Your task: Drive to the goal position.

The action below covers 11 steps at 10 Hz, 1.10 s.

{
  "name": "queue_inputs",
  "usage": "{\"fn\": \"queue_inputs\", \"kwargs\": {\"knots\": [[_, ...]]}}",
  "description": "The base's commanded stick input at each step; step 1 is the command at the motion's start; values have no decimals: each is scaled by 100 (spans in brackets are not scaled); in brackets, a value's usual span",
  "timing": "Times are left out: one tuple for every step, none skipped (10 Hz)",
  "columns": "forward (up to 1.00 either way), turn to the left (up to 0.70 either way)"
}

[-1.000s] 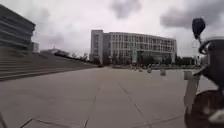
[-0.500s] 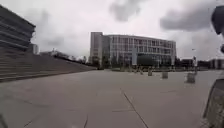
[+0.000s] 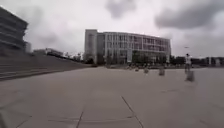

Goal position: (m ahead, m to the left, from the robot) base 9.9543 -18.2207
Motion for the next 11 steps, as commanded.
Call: {"fn": "queue_inputs", "kwargs": {"knots": [[70,-9],[70,-9],[70,-9],[70,-9],[70,-9],[70,-9],[70,-9],[70,-9],[70,-9],[70,-9],[70,-9]]}}
